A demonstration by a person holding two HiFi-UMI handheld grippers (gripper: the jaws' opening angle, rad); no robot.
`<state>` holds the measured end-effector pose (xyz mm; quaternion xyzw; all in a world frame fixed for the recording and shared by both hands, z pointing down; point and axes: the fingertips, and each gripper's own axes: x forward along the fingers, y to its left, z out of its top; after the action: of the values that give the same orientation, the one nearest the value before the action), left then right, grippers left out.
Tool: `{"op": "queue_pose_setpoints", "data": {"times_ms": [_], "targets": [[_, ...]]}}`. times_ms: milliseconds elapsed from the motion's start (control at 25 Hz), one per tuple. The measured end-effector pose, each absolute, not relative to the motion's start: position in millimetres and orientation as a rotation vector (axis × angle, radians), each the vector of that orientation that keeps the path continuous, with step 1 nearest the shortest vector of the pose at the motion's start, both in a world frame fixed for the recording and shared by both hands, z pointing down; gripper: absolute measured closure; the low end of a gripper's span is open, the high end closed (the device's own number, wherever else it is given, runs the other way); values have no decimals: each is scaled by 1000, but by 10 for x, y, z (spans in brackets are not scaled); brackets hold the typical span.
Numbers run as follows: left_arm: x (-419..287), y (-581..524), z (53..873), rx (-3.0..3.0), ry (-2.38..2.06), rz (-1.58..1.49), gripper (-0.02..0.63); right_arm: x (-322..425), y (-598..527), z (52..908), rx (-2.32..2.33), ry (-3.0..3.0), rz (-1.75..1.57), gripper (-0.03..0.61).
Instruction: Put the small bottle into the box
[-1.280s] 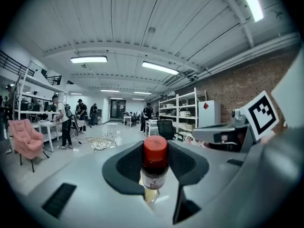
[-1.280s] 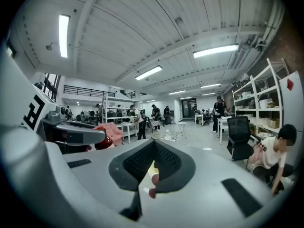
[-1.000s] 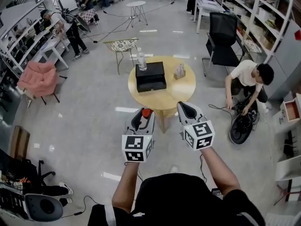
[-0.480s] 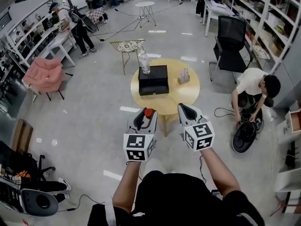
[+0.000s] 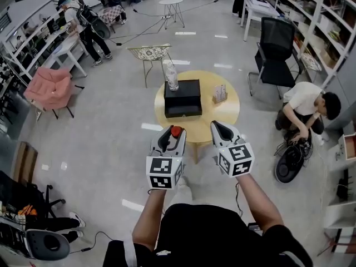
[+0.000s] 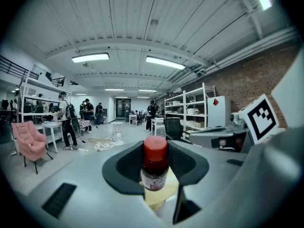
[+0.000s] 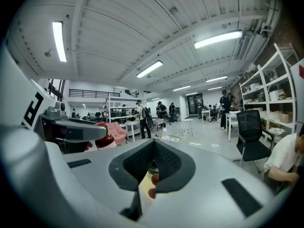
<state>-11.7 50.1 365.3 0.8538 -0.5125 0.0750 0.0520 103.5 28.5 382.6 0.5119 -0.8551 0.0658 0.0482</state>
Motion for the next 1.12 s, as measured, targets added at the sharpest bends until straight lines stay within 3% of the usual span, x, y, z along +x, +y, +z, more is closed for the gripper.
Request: {"op": "queue_pose_setpoints", "data": {"times_ms": [320, 1120], "targets": [[-309, -243, 3549, 2569, -1453, 143, 462, 830, -403, 3808, 1572, -2597, 222, 580], [-767, -1745, 3677, 2640, -1388, 258, 462, 337, -1812, 3808, 1649, -2496, 233, 580]]}}
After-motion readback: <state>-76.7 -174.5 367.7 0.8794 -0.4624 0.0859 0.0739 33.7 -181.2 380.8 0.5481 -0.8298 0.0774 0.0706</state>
